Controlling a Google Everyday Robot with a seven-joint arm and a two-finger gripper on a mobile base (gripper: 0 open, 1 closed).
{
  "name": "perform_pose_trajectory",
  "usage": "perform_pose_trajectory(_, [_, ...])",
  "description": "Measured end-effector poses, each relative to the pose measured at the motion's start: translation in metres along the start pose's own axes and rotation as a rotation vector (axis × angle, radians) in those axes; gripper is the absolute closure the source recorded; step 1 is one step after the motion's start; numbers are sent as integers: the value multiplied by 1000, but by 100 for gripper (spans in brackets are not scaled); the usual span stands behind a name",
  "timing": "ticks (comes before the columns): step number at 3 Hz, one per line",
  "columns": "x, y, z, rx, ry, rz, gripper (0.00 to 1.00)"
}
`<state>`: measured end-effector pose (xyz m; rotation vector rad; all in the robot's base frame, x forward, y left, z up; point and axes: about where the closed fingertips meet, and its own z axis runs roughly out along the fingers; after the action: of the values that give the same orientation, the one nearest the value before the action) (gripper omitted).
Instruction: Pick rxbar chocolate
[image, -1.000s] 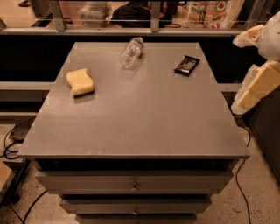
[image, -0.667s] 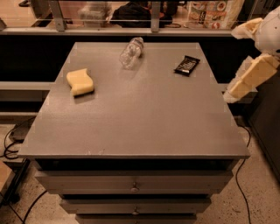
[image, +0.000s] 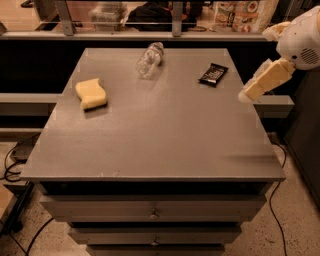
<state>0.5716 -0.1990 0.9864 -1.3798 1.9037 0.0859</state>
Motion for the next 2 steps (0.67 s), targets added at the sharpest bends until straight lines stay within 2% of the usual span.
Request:
perform_pose_trajectory(1, [27,-36,65,-15,-21,56,0])
perform_pose_trajectory(2, [27,-36,65,-15,-21,56,0])
